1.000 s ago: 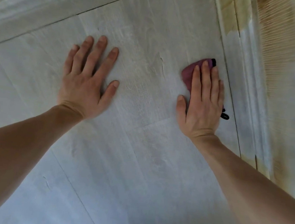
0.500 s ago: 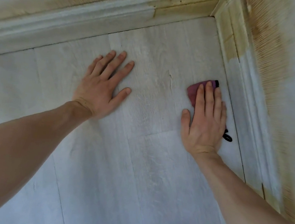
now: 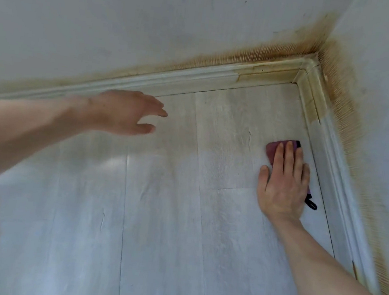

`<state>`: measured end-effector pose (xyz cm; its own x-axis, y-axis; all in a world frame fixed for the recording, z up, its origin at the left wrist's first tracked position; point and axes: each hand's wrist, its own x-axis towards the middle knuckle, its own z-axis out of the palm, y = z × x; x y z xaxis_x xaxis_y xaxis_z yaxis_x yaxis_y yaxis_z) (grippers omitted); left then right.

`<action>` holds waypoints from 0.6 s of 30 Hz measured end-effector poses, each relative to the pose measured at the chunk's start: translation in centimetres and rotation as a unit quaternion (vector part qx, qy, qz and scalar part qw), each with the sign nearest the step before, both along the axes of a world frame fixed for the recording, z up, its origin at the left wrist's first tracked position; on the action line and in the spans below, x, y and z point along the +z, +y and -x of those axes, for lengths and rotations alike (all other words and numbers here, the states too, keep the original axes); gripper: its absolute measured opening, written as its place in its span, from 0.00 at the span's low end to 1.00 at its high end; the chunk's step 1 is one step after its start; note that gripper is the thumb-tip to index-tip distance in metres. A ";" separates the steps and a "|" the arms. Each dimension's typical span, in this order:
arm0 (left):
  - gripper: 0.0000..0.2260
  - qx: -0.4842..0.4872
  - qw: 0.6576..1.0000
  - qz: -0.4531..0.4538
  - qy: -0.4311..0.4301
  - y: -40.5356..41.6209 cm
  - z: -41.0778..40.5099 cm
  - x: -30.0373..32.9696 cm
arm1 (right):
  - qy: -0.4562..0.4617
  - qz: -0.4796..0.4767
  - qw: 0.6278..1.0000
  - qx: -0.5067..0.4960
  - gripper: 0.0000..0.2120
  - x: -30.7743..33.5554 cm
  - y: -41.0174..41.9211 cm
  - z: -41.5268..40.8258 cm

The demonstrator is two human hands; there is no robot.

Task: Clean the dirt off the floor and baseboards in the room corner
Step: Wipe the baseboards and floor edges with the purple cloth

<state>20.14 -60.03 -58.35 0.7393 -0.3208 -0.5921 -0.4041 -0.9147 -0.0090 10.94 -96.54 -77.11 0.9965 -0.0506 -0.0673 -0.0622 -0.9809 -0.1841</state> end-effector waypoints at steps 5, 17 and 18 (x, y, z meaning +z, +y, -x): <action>0.22 0.026 0.997 -0.065 0.039 5.9 3.0 6.3 | 0.031 -0.008 0.999 0.001 0.33 0.4 -0.1 -0.2; 0.25 0.199 0.964 0.175 0.034 2.1 4.0 -9.4 | 0.084 0.008 0.996 -0.007 0.31 0.8 -0.1 -0.6; 0.25 0.218 0.956 0.191 0.034 1.4 3.9 -10.5 | 0.086 0.011 0.996 -0.009 0.31 0.7 -0.1 -0.6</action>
